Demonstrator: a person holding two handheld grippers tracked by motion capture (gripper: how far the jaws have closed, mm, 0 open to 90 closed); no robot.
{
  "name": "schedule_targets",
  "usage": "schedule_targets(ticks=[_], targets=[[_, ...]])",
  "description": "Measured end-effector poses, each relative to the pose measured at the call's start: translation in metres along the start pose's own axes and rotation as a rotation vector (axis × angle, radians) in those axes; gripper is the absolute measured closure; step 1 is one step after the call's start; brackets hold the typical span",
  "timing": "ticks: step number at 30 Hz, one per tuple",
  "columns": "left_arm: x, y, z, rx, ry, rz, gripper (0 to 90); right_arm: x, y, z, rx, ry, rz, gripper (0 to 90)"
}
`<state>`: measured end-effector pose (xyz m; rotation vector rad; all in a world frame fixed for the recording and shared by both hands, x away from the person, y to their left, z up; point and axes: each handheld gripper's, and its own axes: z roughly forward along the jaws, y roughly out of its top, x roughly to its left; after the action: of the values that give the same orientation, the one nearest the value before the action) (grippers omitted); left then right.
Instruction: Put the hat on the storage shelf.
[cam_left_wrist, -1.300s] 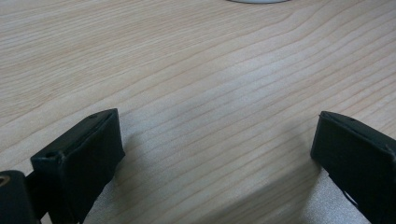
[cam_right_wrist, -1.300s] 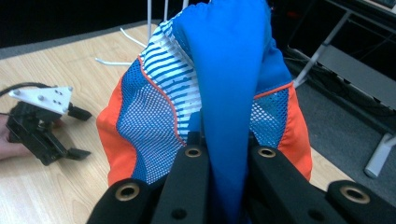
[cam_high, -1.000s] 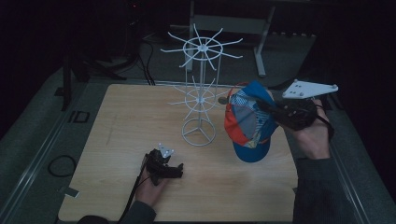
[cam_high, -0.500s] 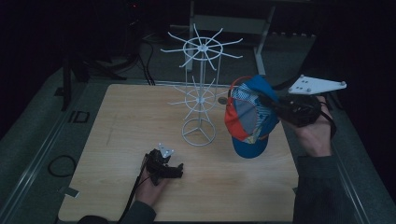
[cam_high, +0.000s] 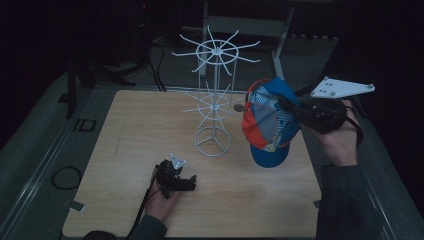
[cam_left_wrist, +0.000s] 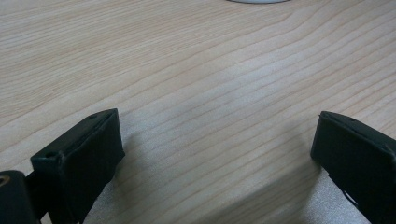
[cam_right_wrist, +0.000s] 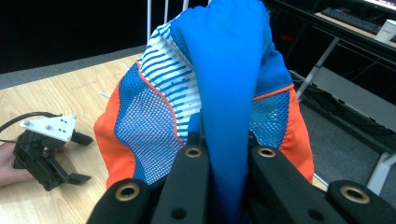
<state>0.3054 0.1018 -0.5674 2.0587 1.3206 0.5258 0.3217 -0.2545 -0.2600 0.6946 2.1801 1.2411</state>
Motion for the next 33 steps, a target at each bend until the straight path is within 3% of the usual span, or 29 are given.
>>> schedule_targets(ticks=[33], targets=[[0.000, 0.000, 0.000, 0.001, 0.000, 0.001, 2.6, -0.004, 0.010, -0.002, -0.031, -0.022, -0.007, 89.2]])
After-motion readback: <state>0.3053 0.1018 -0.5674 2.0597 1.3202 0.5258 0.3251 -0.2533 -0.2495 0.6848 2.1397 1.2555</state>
